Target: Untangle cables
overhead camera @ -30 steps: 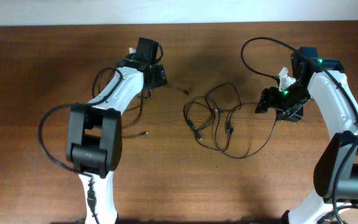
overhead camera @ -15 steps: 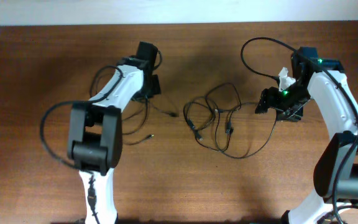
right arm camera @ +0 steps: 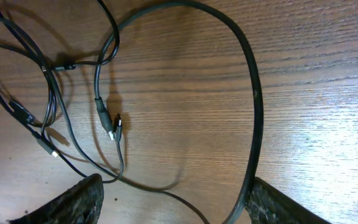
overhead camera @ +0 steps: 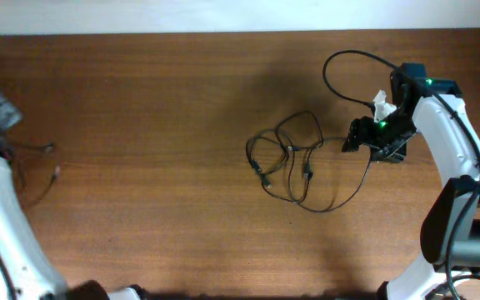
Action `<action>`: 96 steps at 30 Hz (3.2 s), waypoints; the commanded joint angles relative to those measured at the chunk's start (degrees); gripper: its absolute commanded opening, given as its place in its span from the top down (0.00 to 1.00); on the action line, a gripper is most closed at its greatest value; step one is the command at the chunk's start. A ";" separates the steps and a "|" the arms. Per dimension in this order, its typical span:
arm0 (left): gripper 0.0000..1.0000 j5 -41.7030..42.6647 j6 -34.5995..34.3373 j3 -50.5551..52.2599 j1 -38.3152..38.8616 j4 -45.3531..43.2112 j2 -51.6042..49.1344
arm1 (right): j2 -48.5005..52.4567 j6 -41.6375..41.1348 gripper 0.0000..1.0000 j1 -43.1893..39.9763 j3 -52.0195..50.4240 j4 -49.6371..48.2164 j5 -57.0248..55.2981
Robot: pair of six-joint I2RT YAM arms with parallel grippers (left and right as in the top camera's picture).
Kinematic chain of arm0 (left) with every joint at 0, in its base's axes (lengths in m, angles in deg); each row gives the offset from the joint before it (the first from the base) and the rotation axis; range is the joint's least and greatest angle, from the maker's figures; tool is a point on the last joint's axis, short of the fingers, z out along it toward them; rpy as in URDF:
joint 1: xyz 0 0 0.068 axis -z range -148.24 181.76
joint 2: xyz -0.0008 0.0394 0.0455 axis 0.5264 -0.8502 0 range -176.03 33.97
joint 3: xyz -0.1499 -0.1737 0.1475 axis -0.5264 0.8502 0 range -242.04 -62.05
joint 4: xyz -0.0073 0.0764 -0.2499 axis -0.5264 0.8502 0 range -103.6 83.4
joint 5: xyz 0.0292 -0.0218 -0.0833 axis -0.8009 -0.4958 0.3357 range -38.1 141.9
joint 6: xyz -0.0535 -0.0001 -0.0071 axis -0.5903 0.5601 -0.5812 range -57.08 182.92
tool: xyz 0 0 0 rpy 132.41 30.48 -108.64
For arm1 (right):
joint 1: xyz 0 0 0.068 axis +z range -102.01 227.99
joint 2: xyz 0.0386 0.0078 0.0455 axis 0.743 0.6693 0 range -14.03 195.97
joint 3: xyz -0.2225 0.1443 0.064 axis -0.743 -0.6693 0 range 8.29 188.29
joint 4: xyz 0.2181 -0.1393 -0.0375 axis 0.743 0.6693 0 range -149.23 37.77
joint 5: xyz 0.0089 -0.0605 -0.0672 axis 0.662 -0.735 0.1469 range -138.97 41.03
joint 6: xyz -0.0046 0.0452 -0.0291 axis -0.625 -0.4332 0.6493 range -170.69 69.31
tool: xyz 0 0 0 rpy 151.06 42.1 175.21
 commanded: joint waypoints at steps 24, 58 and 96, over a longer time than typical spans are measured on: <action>0.00 18.10 -10.49 3.17 -19.56 -8.41 3.10 | 0.09 -0.20 0.26 -0.04 -0.04 0.61 -0.28; 0.53 20.61 -17.59 3.45 73.37 -12.02 -39.10 | -10.21 -7.41 0.05 -10.12 5.09 5.40 -8.15; 1.00 14.21 3.93 -30.10 56.13 -19.26 -4.35 | -10.21 -0.98 0.05 -4.48 4.00 1.03 6.86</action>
